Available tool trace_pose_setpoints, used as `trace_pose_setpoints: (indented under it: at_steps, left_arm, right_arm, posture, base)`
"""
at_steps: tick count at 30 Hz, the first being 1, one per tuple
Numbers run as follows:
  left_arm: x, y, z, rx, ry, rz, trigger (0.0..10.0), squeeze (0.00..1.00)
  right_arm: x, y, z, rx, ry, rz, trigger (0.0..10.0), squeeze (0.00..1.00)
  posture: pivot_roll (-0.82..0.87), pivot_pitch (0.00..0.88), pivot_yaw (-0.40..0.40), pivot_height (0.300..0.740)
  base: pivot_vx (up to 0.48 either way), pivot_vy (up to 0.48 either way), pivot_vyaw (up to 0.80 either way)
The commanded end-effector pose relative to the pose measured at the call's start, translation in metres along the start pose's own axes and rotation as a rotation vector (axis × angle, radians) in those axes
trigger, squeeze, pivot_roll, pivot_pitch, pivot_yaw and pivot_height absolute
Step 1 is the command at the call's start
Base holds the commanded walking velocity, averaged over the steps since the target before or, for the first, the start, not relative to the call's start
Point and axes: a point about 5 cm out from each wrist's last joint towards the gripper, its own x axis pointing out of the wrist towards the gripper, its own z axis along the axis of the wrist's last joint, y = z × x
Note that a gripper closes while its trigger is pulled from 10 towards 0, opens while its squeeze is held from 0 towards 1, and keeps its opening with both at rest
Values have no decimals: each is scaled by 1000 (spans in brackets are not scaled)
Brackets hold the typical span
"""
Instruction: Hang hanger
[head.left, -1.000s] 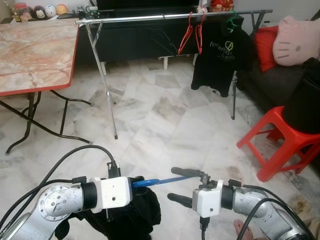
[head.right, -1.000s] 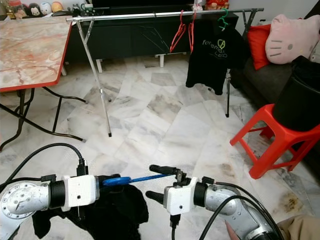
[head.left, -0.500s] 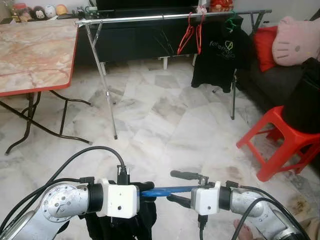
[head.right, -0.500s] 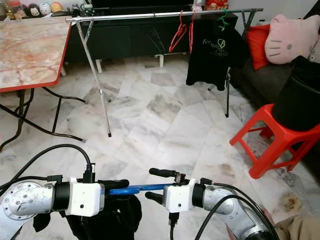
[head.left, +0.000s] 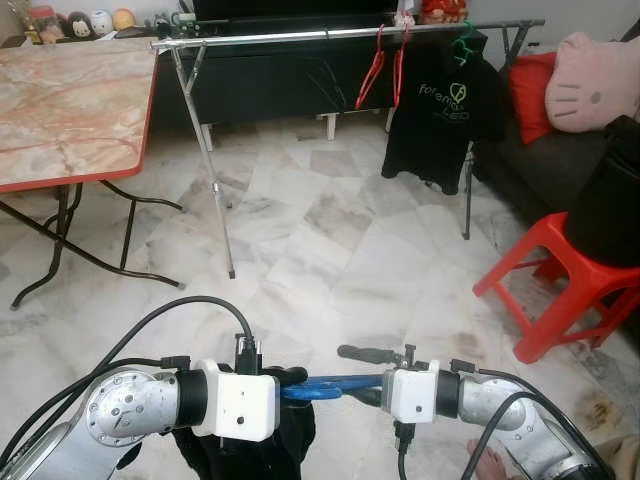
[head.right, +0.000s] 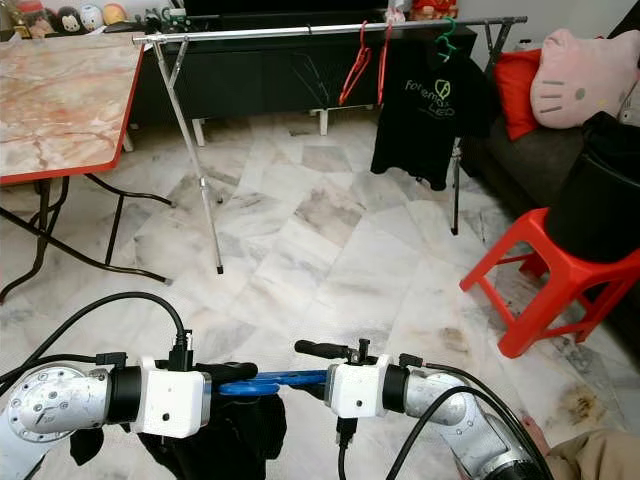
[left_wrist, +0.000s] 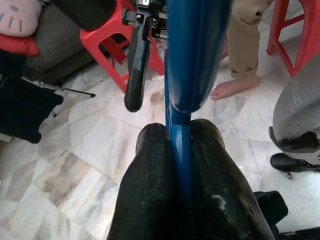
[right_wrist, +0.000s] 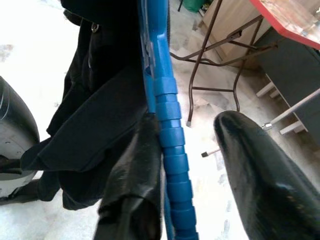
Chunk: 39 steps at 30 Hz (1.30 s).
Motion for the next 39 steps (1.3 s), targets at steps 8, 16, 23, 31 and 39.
trace_pose_setpoints:
  at_steps: [8,16,23,31,39]
  left_arm:
    - [2,-3,1,17,-5,-32,10000,0]
    - [2,-4,0,16,-1,-33,10000,0]
    - [3,-4,0,19,0,-37,10000,0]
    - [4,-6,2,8,-15,-84,10000,1000]
    - [4,-7,6,16,-39,-104,10000,1000]
  right_arm:
    - [1,-3,8,33,-41,6,0,0]
    - [3,-3,9,46,-46,0,0,0]
    - [5,-3,10,53,-49,-3,0,0]
    - [7,0,9,57,-47,7,0,0]
    - [9,3,10,63,-52,7,0,0]
  posture:
    - [6,72,-19,740]
    - [7,71,-19,740]
    - [8,68,-18,740]
    - [11,63,-16,740]
    - [13,65,-16,740]
  base:
    - [0,0,0]
    - [0,0,0]
    - [0,0,0]
    - [0,0,0]
    - [0,0,0]
